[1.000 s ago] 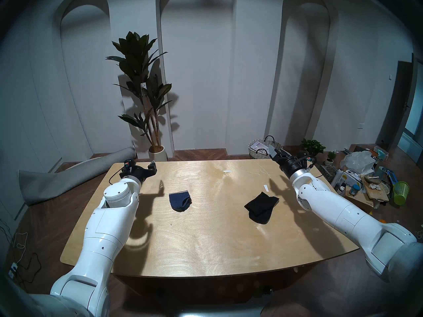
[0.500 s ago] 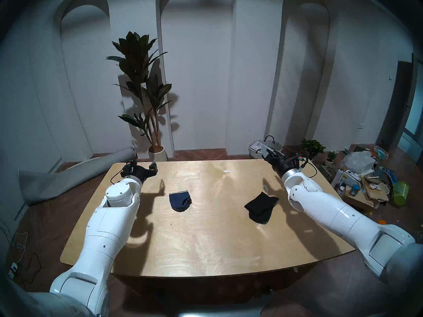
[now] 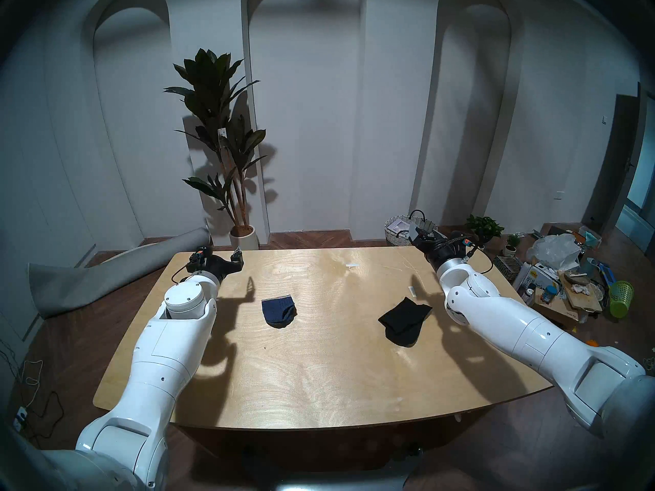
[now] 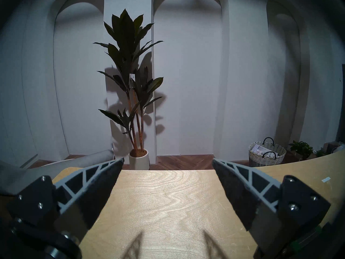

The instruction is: Fold socks in half once and place them neatly on the table

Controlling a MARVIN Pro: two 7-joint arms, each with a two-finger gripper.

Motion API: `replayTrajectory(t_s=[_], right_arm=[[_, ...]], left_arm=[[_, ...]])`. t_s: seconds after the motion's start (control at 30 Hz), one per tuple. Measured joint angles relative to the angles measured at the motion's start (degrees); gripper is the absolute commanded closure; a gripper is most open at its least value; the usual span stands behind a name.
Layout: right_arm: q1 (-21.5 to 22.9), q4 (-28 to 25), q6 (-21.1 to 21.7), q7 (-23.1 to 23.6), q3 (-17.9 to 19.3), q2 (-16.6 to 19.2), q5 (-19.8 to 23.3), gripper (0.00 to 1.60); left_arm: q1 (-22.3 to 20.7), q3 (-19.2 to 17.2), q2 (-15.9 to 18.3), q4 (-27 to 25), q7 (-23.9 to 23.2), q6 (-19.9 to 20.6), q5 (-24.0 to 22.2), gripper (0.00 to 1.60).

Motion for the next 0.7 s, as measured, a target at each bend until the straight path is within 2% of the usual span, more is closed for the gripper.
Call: replayTrajectory(t_s=[0.7], right_arm=[[1.9,-3.3,0.9,-14.0,-2.5,3.1,-11.6,0.0]], left_arm=[[-2.1,1.9,-0.1,3.7,0.0,-4.2,3.0,0.0]])
